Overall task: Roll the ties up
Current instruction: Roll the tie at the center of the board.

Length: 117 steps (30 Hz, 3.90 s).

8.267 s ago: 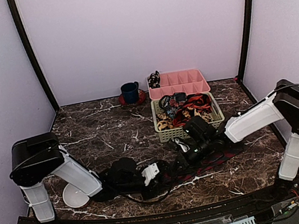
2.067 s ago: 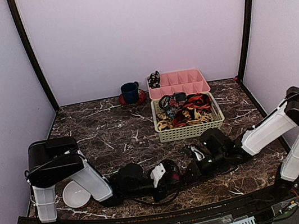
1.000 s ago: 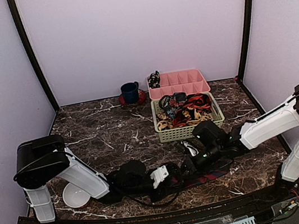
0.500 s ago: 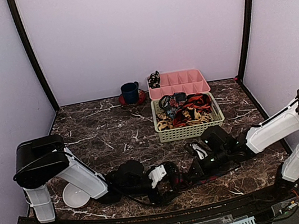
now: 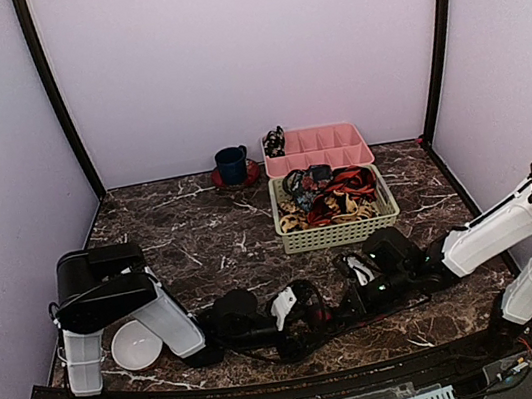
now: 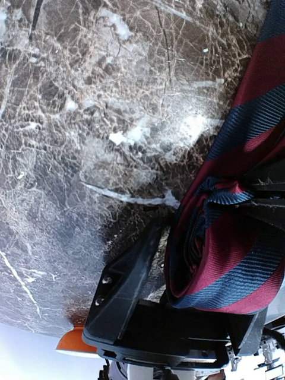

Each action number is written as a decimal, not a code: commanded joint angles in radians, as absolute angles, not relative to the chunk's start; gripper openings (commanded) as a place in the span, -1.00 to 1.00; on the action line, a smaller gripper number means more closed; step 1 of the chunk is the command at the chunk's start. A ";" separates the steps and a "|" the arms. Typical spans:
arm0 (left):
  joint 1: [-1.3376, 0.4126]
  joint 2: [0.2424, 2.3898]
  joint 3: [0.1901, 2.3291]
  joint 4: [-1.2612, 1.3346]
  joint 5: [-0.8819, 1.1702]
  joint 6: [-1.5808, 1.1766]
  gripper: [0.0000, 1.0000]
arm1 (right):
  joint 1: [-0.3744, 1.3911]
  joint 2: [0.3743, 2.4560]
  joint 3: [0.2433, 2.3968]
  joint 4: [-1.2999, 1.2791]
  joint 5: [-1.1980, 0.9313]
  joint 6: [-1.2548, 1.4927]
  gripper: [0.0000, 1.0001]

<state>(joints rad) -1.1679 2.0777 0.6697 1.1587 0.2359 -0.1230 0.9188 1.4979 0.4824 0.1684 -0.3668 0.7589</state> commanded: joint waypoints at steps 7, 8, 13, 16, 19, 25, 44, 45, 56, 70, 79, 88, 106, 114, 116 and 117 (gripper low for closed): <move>-1.169 2.137 0.739 1.165 0.271 -0.124 -0.03 | 0.937 1.578 0.496 0.061 -0.341 0.744 -1.00; -1.169 2.135 0.736 1.150 0.270 -0.110 -0.16 | 0.937 1.577 0.510 0.060 -0.348 0.743 -1.00; -1.167 2.112 0.654 1.146 0.255 -0.057 -0.62 | 0.934 1.479 0.503 0.030 -0.384 0.750 -0.66; -1.167 2.113 0.623 1.146 0.265 -0.046 -0.69 | 0.921 1.371 0.478 -0.025 -0.363 0.761 -0.37; -1.168 2.114 0.612 1.146 0.266 -0.034 -0.71 | 0.903 1.304 0.444 -0.068 -0.364 0.777 -0.27; -1.168 2.117 0.623 1.136 0.272 -0.023 -0.72 | 0.893 1.283 0.387 -0.054 -0.400 0.803 -0.26; -1.169 2.117 0.624 1.123 0.278 -0.015 -0.73 | 0.894 1.325 0.452 -0.059 -0.414 0.805 -0.57; -1.169 2.118 0.624 1.123 0.277 -0.015 -0.73 | 0.894 1.313 0.451 -0.060 -0.411 0.808 -0.57; -1.168 2.121 0.627 1.120 0.278 -0.016 -0.73 | 0.895 1.381 0.472 0.002 -0.445 0.803 -0.60; -1.164 2.136 0.606 1.158 0.299 -0.023 -0.74 | 0.851 1.336 0.522 -0.101 -0.370 0.745 -1.00; -1.163 2.139 0.600 1.162 0.310 -0.017 -0.74 | 0.808 1.409 0.501 -0.075 -0.338 0.691 -1.00; -1.152 1.996 0.601 1.160 0.334 0.037 -0.74 | 0.802 1.487 0.431 -0.036 -0.348 0.693 -1.00; -1.149 1.969 0.643 0.857 0.344 0.202 -0.72 | 0.803 1.487 0.398 -0.023 -0.354 0.715 -1.00; -1.148 2.012 0.681 0.730 0.307 0.204 -0.71 | 0.803 1.330 0.493 -0.067 -0.419 0.724 -0.14; -1.150 2.013 0.680 0.715 0.294 0.203 -0.71 | 0.808 1.289 0.517 -0.062 -0.450 0.750 0.02; -1.150 2.013 0.680 0.710 0.288 0.200 -0.72 | 0.811 1.283 0.526 -0.056 -0.468 0.765 0.06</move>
